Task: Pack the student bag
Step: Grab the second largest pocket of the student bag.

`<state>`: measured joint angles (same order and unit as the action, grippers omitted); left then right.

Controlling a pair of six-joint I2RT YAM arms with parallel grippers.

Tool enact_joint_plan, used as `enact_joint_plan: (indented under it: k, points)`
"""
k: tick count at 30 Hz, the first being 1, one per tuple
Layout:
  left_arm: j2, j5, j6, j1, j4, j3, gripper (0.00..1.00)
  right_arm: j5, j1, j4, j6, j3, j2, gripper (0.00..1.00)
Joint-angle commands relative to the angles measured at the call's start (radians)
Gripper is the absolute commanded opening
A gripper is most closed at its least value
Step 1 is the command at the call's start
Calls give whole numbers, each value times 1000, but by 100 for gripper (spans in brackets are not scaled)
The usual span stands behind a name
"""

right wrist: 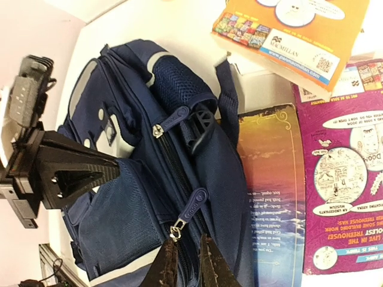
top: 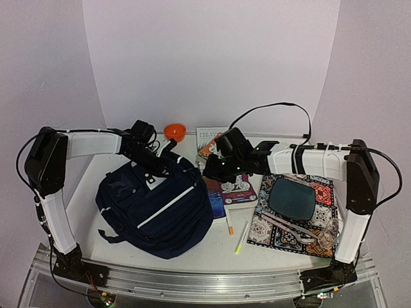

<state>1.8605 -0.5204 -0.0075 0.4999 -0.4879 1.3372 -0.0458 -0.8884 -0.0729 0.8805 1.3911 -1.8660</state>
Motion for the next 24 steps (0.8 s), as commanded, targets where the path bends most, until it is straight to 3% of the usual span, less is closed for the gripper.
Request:
enact_joint_plan:
  k: [1,5,11,24]
  points:
    - [-52,-72,5,-6,44,-12,0,141,33,37,-135,54,-30,29]
    - [-60,-95,40,-6,43,-33,0,236,68,35,-332,115,-82,35]
    - [-61,-128,52,-6,30,-40,0,426,129,35,-479,168,-164,41]
    - [-46,-158,75,-6,-7,-28,0,650,140,19,-618,294,-335,49]
